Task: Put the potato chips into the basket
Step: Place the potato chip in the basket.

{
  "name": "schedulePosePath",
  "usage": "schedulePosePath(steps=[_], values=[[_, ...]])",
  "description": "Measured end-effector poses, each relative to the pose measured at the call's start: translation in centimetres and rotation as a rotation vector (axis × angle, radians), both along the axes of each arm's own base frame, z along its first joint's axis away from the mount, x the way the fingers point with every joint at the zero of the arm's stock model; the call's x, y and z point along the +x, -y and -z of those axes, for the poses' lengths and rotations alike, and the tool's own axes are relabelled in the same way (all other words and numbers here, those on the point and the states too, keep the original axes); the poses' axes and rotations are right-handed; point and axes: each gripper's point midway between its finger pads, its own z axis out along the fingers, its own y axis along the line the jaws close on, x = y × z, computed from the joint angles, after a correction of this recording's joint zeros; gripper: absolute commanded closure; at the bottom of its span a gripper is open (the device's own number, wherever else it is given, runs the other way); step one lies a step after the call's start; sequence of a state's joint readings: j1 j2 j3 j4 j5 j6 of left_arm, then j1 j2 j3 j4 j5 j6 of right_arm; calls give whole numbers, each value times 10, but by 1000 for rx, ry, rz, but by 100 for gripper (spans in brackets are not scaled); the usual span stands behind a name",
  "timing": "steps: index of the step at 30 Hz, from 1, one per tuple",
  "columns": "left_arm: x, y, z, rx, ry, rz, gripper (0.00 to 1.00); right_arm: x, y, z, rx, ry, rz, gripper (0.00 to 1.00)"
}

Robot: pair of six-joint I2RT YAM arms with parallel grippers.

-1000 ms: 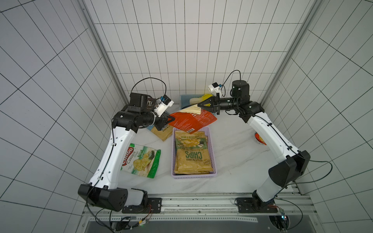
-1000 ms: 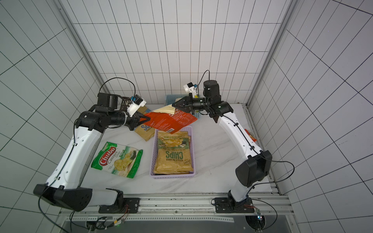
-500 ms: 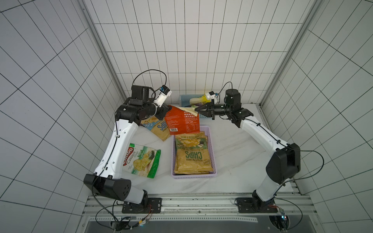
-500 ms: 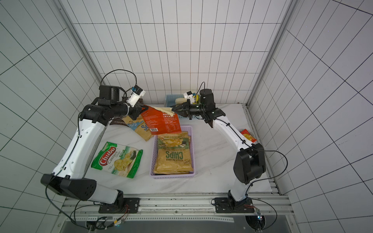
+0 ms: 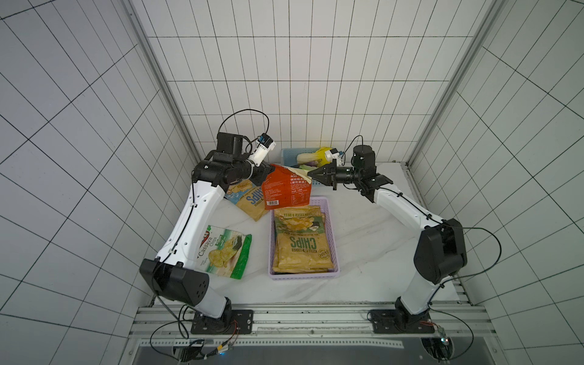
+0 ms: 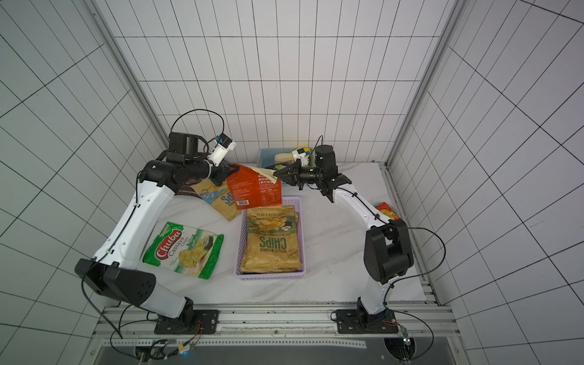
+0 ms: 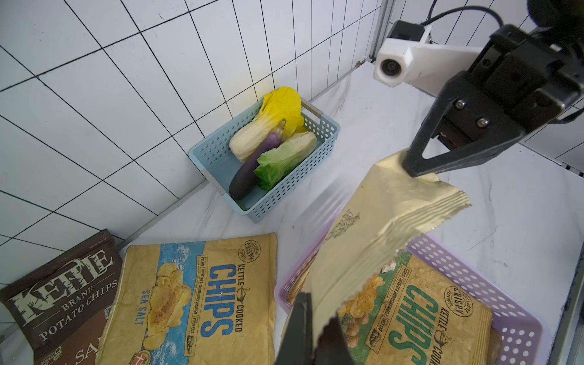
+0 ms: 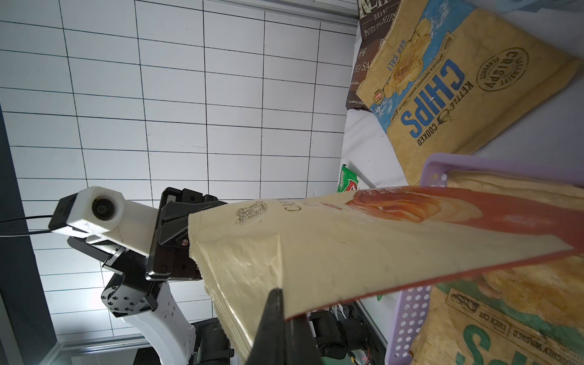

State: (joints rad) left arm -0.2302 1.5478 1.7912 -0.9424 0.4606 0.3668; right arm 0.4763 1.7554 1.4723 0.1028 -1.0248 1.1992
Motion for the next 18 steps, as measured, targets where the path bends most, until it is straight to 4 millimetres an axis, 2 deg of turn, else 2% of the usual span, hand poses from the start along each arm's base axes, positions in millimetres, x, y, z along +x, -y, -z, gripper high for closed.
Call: schedulePosePath(steps=[11,18], values=[[10,16,6,-28,17,32,100,10,15,11,-9,-22,33,100],[12,23,3,-43,33,50,100,12,26,1,-3,-1,54,100]])
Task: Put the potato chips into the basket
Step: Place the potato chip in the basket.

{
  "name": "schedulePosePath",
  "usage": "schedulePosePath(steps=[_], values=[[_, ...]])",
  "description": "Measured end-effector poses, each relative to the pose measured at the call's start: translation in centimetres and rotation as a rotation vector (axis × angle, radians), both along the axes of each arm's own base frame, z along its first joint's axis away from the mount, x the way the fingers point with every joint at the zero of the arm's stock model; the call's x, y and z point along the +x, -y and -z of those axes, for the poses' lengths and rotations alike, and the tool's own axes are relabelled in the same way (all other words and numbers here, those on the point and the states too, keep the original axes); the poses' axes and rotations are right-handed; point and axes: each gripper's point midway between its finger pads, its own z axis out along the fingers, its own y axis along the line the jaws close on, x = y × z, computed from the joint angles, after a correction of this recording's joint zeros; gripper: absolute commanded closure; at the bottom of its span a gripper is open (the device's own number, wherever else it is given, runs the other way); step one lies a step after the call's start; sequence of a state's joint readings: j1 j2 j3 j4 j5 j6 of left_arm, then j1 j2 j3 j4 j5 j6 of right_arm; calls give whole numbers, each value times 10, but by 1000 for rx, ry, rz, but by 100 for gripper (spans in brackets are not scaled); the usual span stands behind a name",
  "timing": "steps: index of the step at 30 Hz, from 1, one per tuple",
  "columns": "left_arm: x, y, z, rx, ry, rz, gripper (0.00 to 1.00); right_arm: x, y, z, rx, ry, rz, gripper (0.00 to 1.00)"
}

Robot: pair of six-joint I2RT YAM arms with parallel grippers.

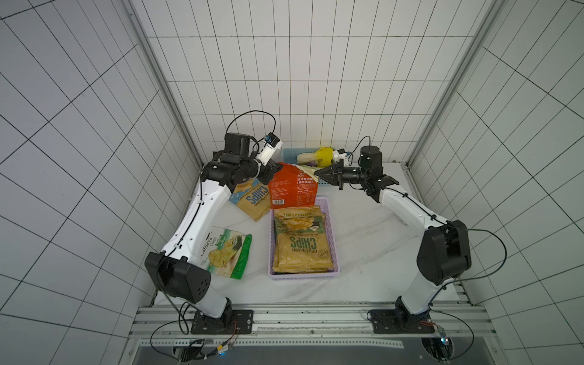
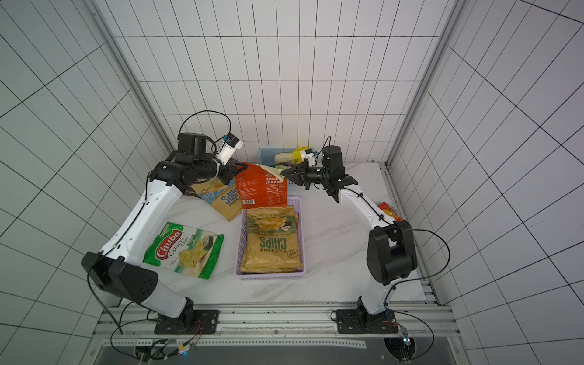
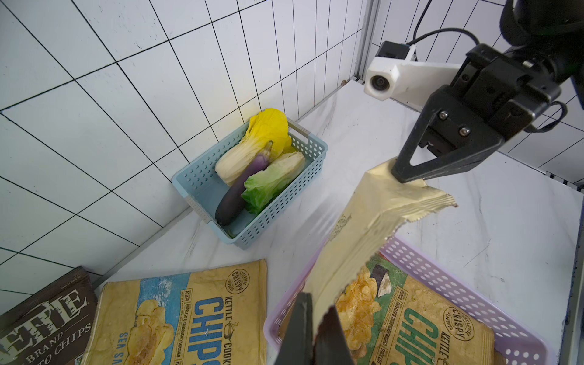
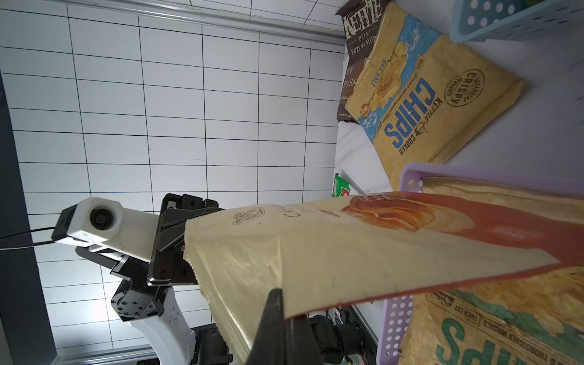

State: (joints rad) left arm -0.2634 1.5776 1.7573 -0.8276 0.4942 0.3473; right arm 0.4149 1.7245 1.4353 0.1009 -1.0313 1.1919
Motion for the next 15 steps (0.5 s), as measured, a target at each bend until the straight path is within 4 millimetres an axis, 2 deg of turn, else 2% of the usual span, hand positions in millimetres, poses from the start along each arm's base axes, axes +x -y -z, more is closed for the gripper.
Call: schedulePosePath(steps=[6,15], values=[[6,6,14,7,-32,8,100,5,11,2,-1,-4,26,100],[11,7,23,18,-43,6,100,7,12,15,-9,-28,31,100]])
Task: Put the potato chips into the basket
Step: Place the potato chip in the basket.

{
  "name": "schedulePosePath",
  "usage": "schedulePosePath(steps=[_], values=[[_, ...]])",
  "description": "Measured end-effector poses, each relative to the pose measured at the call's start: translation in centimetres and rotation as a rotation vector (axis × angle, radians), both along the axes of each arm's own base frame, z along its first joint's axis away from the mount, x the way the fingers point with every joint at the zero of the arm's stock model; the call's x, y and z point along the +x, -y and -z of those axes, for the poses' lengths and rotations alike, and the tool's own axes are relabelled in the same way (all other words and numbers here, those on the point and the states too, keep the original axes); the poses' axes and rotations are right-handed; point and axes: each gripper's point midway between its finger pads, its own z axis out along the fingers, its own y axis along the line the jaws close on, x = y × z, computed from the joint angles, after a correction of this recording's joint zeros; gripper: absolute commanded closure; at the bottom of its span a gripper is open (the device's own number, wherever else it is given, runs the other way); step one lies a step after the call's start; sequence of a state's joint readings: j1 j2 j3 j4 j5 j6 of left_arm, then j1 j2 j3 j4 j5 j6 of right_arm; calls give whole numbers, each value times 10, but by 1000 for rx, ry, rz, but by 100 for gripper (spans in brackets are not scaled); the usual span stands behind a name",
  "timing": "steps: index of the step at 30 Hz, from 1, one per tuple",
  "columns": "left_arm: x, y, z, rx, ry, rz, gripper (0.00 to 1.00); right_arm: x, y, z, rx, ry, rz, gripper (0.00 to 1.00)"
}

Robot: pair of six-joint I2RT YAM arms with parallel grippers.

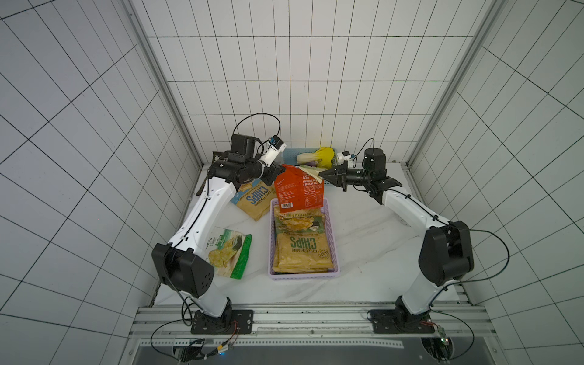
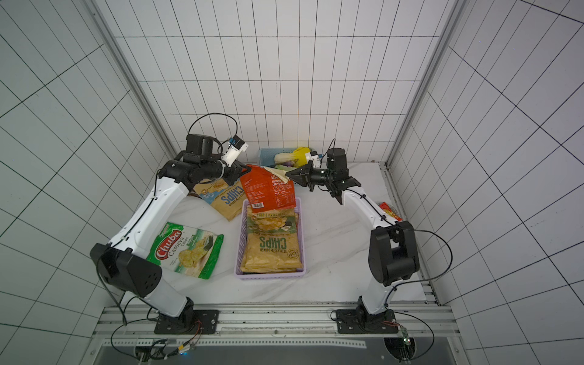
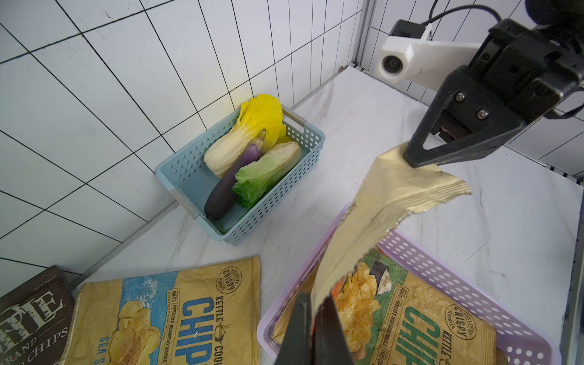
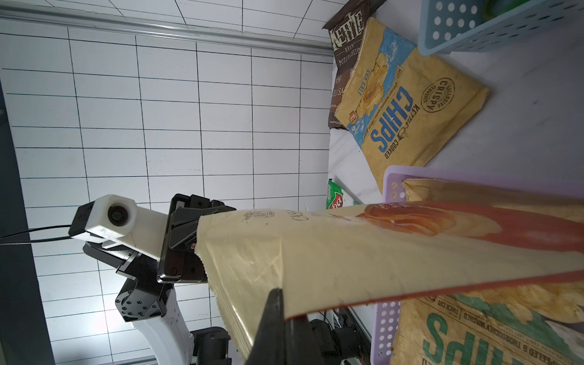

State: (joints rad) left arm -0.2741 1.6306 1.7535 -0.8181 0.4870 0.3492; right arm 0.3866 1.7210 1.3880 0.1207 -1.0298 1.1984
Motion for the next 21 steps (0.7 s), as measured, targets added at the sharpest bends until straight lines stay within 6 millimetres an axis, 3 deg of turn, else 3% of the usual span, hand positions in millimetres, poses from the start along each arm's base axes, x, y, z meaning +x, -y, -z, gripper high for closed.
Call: schedulePosePath(steps=[9,21], values=[[15,0,14,23,-9,-15,100,8,-3,13,-6,-12,3,100],[9,3,16,36,-8,10,100,1,-2,35,-20,-25,-11,100]])
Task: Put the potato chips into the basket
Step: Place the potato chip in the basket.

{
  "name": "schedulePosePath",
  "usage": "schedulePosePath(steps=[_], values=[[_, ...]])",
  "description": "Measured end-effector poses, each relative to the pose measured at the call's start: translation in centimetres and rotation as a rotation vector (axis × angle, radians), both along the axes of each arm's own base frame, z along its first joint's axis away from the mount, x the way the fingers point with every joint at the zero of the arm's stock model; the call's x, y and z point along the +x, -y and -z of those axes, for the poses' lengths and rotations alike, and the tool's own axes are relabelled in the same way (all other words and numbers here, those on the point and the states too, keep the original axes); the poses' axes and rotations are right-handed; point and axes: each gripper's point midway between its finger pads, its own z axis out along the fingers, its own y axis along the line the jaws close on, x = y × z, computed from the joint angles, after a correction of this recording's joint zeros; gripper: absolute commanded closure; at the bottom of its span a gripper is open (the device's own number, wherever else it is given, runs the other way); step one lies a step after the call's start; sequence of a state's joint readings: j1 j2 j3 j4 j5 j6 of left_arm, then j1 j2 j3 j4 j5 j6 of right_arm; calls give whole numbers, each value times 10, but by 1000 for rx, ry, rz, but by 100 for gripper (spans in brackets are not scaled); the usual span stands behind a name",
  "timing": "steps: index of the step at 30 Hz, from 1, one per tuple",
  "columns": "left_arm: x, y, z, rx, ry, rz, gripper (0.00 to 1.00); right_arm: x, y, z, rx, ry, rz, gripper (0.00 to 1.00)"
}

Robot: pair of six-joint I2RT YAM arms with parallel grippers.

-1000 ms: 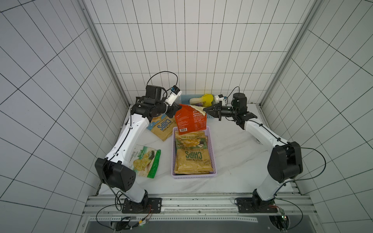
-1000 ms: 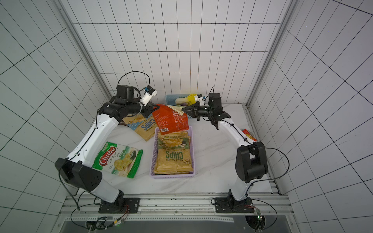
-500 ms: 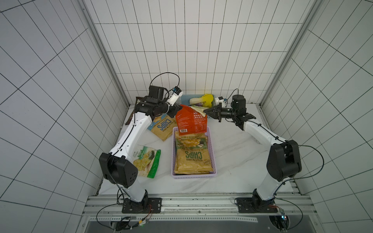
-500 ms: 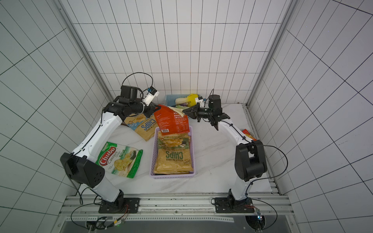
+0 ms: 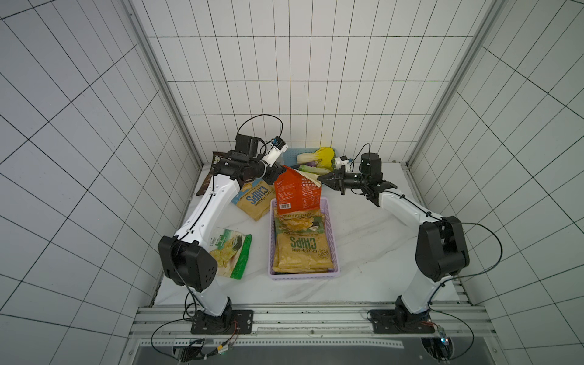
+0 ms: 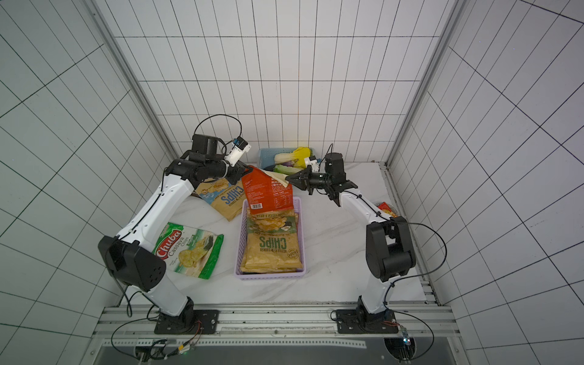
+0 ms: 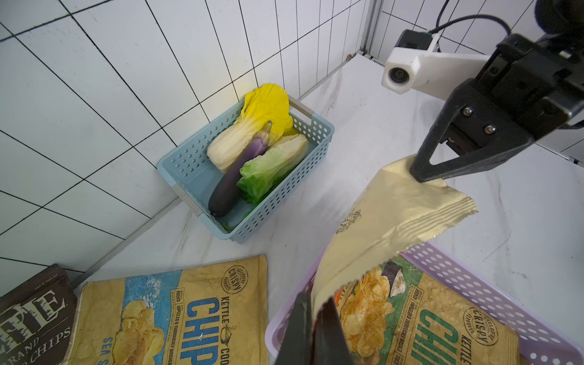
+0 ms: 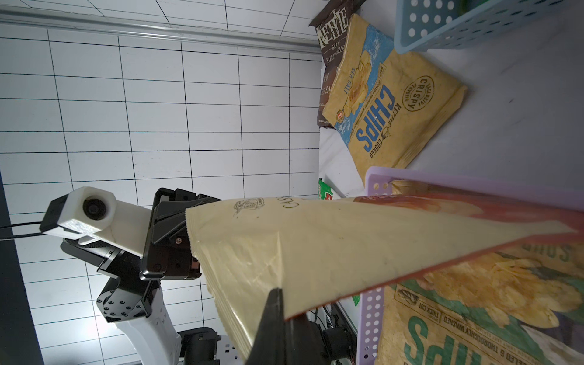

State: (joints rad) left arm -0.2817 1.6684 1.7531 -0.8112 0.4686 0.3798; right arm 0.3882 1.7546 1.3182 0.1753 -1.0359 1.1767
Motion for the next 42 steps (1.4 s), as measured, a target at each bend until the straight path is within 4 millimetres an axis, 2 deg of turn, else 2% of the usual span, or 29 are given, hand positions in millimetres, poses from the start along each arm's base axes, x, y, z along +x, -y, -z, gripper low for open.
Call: schedulePosePath(steps=[6,11,12,16,19,21,22,23,26,27,30,34,38,42], values=[[-34,4,15,36,-20,70,100,-22,7,14,-26,-12,-25,100],[-75,6,32,66,-57,147,100,-53,13,23,-60,-25,-62,100],[-83,6,35,71,-65,161,100,-59,14,25,-67,-27,-70,96],[-118,4,55,93,-117,223,100,-84,19,33,-108,-40,-102,70],[-145,3,75,110,-174,271,100,-100,27,34,-148,-33,-118,60],[-165,3,90,117,-217,312,100,-108,36,32,-171,-20,-120,58],[-175,3,97,122,-241,329,96,-111,42,31,-182,-15,-118,56],[-185,2,105,126,-265,345,79,-113,48,29,-192,-6,-109,56],[-209,-2,122,140,-328,390,6,-113,68,27,-226,13,-72,54],[-215,-3,123,142,-342,400,2,-114,74,28,-240,15,-63,54],[-232,-7,120,149,-373,447,2,-114,86,35,-303,10,-47,54],[-244,-9,96,148,-379,485,2,-118,86,32,-362,50,-61,53],[-236,-9,66,117,-318,455,2,-132,63,26,-406,119,-148,55],[-214,-17,61,60,-305,325,2,-154,31,40,-456,155,-272,55]])
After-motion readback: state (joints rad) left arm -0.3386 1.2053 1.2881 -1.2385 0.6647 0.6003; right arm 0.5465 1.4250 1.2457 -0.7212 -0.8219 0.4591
